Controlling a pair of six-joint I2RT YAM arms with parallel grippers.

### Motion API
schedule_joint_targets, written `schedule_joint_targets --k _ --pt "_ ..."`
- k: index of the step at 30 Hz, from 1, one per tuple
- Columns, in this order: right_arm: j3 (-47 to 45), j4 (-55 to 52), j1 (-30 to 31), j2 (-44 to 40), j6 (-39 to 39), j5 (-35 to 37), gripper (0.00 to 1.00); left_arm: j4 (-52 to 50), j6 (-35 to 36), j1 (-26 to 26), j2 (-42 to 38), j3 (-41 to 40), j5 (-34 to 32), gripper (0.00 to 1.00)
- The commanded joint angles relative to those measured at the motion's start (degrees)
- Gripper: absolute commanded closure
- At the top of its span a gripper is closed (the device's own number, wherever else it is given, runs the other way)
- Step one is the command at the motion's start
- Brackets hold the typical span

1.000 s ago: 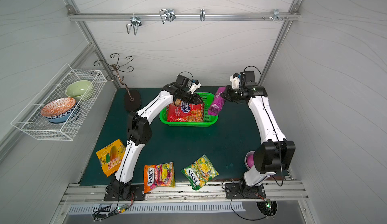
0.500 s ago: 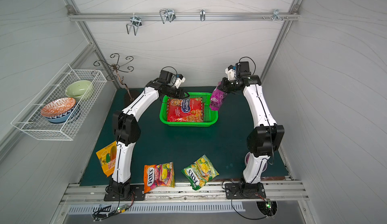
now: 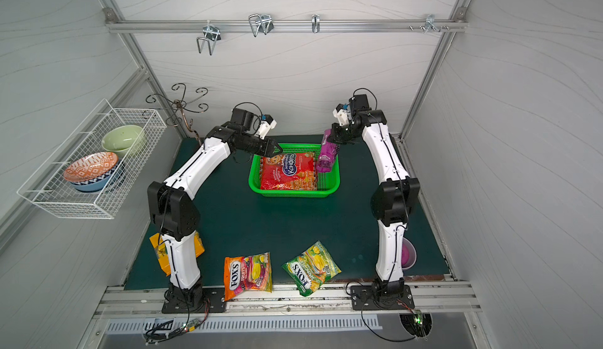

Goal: Put the candies in the basket
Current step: Place the candy in the basket.

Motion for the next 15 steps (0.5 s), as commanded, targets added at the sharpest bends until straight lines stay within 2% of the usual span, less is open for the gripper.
schedule_joint_targets --k 1,7,15 --pt "3.4 -2.88 1.05 1.99 -5.83 5.94 1.0 -0.19 1.86 0.53 -2.97 -1.7 -3.44 0.46" --pt "4.51 -4.01 2.61 4.66 -6.96 7.67 1.0 -0.22 2.06 1.17 -4.42 -3.98 -3.67 0.46" --pt "4.08 -3.18 4.4 8.7 -6.93 15.14 1.0 0.04 1.3 1.26 -4.85 -6.31 -3.22 0.47"
